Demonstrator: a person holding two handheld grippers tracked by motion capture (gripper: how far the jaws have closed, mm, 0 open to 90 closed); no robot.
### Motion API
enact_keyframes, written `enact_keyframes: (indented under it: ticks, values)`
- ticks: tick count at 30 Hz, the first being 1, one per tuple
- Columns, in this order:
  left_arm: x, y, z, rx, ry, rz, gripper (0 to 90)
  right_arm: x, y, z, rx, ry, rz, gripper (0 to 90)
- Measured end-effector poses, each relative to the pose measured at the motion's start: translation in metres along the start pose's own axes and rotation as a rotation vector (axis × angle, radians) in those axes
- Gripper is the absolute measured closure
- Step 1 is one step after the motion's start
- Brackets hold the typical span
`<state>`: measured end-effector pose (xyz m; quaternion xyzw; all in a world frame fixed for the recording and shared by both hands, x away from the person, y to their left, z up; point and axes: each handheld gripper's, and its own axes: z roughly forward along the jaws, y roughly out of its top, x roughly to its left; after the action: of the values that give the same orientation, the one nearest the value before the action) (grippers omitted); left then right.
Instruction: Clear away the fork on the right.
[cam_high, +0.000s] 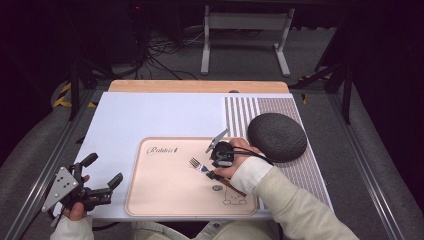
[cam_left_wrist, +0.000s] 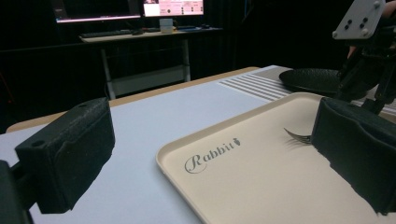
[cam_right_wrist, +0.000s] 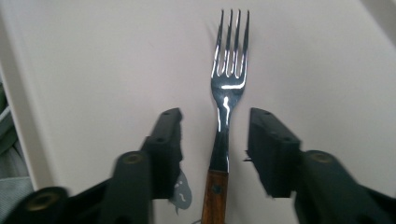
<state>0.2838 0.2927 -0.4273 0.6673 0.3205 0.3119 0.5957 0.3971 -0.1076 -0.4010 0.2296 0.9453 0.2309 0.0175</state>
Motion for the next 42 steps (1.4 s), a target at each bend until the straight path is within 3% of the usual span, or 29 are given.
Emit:
enact_keyframes:
  ticks: [3,6,14,24,42]
  values:
    - [0.0,0.0,0.0,0.001,-0.001,0.001,0.2,0.004,0.005,-0.004,-0.012,-0.01,-0.057,79.9]
    - [0.0,0.0,0.0,-0.005,0.002,-0.002,0.2,0.005,0.008,-0.005,-0.035,-0.006,-0.09,89.8]
    - [0.0,0.0,0.0,-0.002,-0.001,0.0,0.2,0.003,0.017,0.002,-0.084,0.042,-0.163,90.0]
    - [0.0,0.0,0.0,-0.003,-0.001,0.001,0.2,0.003,0.027,0.023,-0.066,0.05,-0.228,90.0]
    - [0.0,0.0,0.0,-0.007,-0.003,-0.004,0.2,0.003,0.027,0.044,-0.018,0.031,-0.244,90.0]
